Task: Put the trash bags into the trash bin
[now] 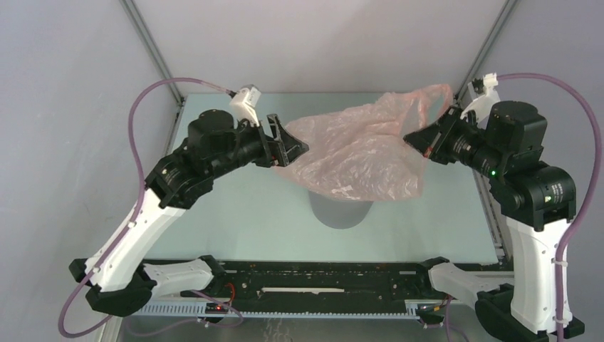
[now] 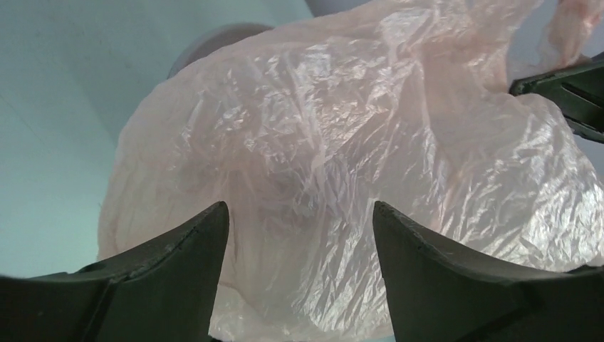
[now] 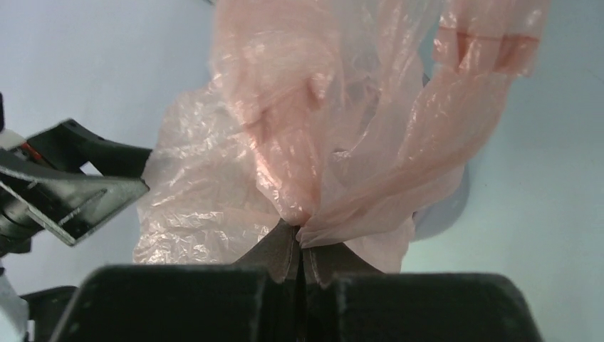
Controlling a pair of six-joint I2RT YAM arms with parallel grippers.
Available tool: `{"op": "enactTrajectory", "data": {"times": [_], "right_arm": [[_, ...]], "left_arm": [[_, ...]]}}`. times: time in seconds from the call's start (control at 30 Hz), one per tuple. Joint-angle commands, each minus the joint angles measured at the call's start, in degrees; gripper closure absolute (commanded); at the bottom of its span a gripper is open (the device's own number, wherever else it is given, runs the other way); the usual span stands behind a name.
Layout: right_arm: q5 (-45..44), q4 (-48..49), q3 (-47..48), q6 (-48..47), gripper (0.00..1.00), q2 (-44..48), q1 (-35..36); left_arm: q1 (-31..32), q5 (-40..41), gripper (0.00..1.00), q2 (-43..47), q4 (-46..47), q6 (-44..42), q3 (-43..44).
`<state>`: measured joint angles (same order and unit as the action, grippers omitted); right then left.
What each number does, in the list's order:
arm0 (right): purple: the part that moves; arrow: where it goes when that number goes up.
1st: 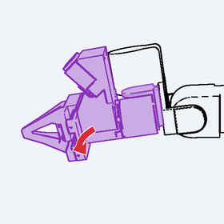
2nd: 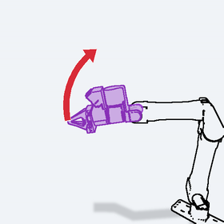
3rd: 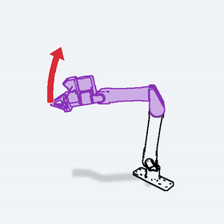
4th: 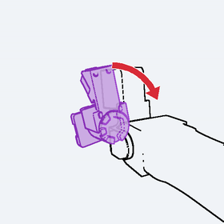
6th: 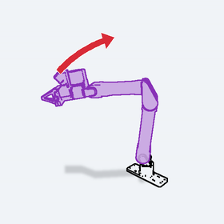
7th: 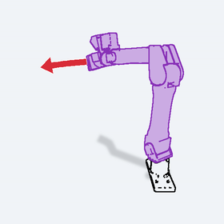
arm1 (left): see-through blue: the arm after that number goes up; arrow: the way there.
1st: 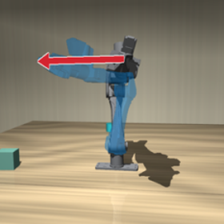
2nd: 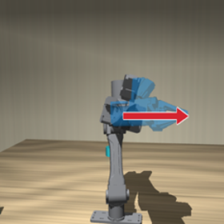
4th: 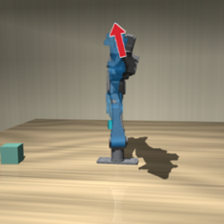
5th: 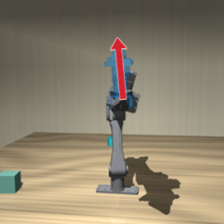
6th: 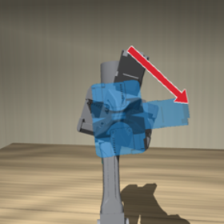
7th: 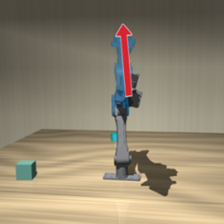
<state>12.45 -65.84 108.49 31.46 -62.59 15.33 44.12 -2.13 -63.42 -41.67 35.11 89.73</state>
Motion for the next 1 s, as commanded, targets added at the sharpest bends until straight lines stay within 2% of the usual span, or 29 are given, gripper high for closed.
{"op": "enactTrajectory", "data": {"times": [0.0, 0.1, 0.17, 0.27, 0.37, 0.5, 0.6, 0.67, 0.77, 0.9, 0.97], "right_arm": [[1.59, 3.16, -7.74, -3.00, 1.00, 4.38, -0.31], [3.60, 7.50, -12.16, -2.92, 1.00, 6.77, -0.33], [5.56, 6.94, -11.57, -2.49, 1.00, 6.15, -0.31], [8.19, 4.69, -9.83, -2.67, 1.00, 4.98, -0.26], [9.40, 5.68, -9.47, -2.50, 1.00, 5.15, -0.17], [12.38, 8.38, -10.45, -0.90, 1.00, 4.83, 0.39], [12.55, 11.16, -13.20, -0.10, 1.00, 4.93, 1.49], [12.25, 12.70, -13.91, 0.08, 1.00, 4.63, 2.15], [11.81, 13.76, -13.96, -0.37, 1.00, 3.73, 2.80], [11.52, 13.86, -13.21, -1.75, 1.00, 2.68, 3.44], [11.17, 13.88, -12.44, -2.60, 1.00, 2.04, 3.63]], "left_arm": [[1.84, -1.56, 0.23, -4.64, -0.65, 3.83, -2.17], [4.53, -2.50, 0.21, -10.49, 1.16, 3.17, 0.36], [5.46, -4.88, 0.15, -16.04, 1.98, 3.87, 3.61], [5.93, -9.64, 0.13, -26.39, 1.43, 4.34, 9.65], [6.60, -8.31, 0.13, -32.76, 0.82, 3.43, 13.37], [6.61, -7.48, 0.14, -37.04, -1.02, 3.09, 15.82], [6.59, -7.82, 0.11, -36.26, -4.99, 1.28, 19.11], [6.60, -6.40, 0.08, -32.40, -5.69, -0.75, 18.97], [6.19, -3.60, 0.01, -24.68, -5.16, -3.52, 16.15], [4.74, -2.92, 0.00, -17.83, -4.02, -2.76, 12.59], [4.43, -3.19, 0.00, -14.37, -0.60, -0.49, 9.17]]}}
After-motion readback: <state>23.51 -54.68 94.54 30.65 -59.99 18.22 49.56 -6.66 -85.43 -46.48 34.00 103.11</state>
